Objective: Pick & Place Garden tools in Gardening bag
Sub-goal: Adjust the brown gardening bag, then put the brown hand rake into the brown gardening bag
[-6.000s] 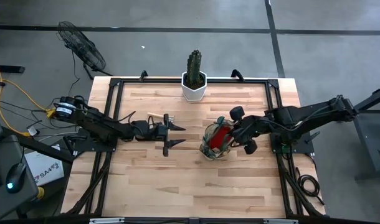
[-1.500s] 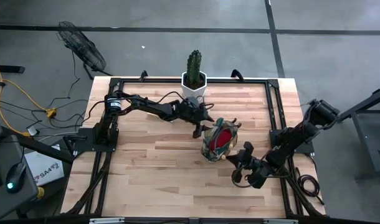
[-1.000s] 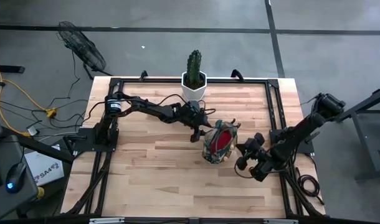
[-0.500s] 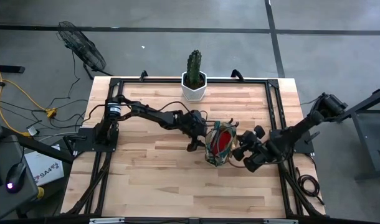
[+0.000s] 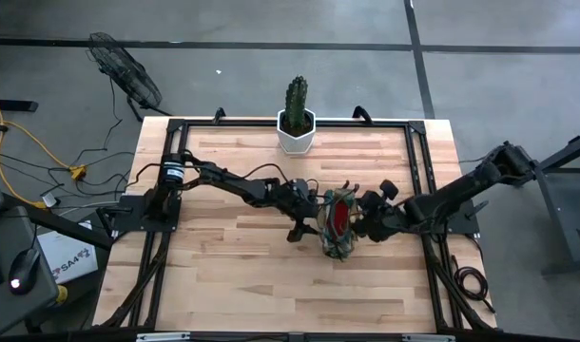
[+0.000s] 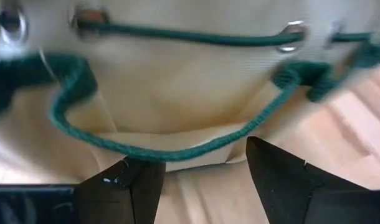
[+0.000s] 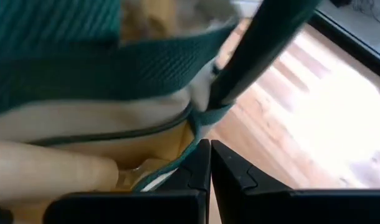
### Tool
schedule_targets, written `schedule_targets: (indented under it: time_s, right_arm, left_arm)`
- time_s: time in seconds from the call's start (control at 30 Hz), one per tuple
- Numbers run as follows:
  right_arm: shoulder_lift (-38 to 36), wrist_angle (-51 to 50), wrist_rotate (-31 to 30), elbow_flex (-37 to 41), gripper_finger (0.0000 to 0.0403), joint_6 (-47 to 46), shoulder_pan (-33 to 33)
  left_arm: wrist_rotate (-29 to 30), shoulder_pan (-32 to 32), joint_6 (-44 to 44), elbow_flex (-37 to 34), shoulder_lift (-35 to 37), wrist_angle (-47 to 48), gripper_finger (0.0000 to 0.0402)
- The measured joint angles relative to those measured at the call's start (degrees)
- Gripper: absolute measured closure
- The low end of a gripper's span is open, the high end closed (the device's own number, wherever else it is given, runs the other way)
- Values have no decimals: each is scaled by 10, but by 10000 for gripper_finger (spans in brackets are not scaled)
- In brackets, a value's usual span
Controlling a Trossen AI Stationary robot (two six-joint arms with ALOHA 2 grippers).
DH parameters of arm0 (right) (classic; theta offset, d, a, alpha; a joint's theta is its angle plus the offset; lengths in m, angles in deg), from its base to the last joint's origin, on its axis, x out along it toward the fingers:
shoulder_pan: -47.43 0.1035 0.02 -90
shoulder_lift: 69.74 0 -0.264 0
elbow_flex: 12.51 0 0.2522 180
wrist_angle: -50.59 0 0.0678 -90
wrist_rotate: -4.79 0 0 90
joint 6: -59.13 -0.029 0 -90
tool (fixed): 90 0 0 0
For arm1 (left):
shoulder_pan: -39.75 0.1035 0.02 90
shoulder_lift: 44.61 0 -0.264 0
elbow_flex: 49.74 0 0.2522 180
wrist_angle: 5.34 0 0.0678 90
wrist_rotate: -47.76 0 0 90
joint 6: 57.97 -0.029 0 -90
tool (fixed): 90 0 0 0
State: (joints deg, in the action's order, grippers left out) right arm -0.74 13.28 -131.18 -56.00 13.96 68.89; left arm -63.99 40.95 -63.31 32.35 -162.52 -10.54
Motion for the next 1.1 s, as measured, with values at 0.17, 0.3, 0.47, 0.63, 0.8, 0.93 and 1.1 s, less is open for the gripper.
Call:
schedule_targets:
  time_s: [0.17, 0.3, 0.47, 0.63, 0.8, 0.93, 1.1]
  right_arm:
    - [-37, 31, 55, 0, 400, 104, -58]
    - [-53, 42, 91, 0, 400, 167, -105]
    - [-71, 42, 119, 0, 400, 221, -155]
    - [-117, 36, 130, 0, 400, 246, -177]
    - [-176, 8, 131, 0, 400, 247, -179]
    - [-216, -24, 134, 0, 400, 224, -178]
    - [-241, -36, 163, 0, 400, 213, -175]
  left_arm:
    - [1, -14, 0, 0, 0, -28, 184]
    - [5, -18, 13, 0, 0, -41, 184]
    - [28, -20, 16, 0, 1, -40, 184]
    - [39, -16, 14, 1, 1, -16, 184]
    - [46, -11, 14, 1, 1, 8, 184]
    - [53, -11, 9, 1, 11, 42, 184]
    - [106, -11, -24, 1, 50, 127, 184]
